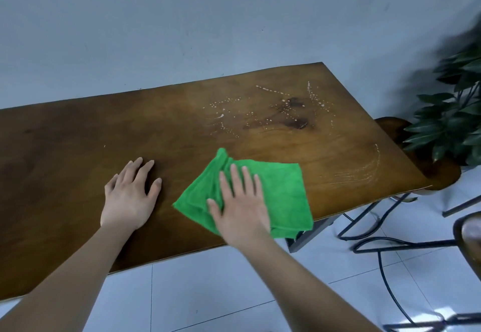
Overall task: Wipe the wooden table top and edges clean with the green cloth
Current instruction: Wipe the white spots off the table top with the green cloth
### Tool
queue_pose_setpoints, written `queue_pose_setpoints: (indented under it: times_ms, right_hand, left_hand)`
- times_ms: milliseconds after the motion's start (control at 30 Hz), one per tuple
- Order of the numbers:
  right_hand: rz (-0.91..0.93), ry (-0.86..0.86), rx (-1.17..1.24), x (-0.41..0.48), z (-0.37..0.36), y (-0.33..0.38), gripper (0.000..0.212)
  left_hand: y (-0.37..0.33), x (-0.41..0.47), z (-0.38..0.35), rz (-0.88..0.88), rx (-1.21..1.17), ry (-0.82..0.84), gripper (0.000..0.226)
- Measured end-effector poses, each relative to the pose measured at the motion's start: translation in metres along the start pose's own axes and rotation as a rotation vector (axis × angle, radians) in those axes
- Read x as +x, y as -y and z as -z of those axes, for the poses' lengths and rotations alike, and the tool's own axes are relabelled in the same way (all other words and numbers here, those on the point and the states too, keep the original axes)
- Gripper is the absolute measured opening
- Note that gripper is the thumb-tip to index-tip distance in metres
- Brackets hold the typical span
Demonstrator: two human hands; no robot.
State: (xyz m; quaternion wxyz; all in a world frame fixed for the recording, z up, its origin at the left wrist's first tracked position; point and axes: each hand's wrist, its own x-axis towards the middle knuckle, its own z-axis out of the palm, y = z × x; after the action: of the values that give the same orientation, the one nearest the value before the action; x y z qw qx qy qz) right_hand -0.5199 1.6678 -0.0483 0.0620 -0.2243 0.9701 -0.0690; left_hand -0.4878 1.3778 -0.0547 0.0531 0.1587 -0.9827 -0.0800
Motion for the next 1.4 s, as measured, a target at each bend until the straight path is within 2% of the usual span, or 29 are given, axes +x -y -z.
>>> queue_pose_setpoints:
  times_ms: [133, 233, 300, 467, 733, 933, 1067, 1200, 1400]
  right_hand:
    - [0.257, 0.023, -0.001, -0.016, -0.015, 0.047, 0.078]
    - [0.387, 0.001, 0.022, -0.02, -0.015, 0.031, 0.074]
    - [0.388, -0.008, 0.037, -0.017, -0.009, 0.005, 0.074]
    - [0.233, -0.002, 0.029, -0.014, 0.006, -0.076, 0.076]
    - [-0.043, -0.042, -0.001, -0.005, 0.043, -0.245, 0.077]
    - [-0.282, -0.061, -0.017, 0.013, 0.07, -0.35, 0.085]
    - [-0.418, -0.079, 0.013, 0.045, 0.08, -0.362, 0.082]
    - [-0.533, -0.065, 0.005, 0.075, 0.077, -0.342, 0.079]
    - [-0.384, -0.019, -0.027, 0.115, 0.068, -0.268, 0.084]
  left_hand:
    - [0.001, -0.001, -0.002, 0.001, -0.014, -0.018, 0.073]
    - [0.002, 0.0, -0.004, -0.001, -0.019, -0.022, 0.074]
    - [0.002, 0.001, -0.005, -0.005, -0.014, -0.011, 0.073]
    - [-0.002, 0.001, -0.005, 0.01, -0.007, 0.023, 0.072]
    - [-0.057, 0.001, -0.016, 0.001, -0.023, 0.033, 0.082]
    - [-0.064, 0.001, -0.017, 0.016, -0.011, 0.024, 0.087]
    - [-0.067, 0.001, -0.015, 0.02, -0.006, 0.024, 0.086]
    - [-0.067, 0.0, -0.013, 0.023, 0.001, 0.031, 0.083]
    - [-0.07, 0.001, -0.012, 0.032, 0.009, 0.036, 0.074]
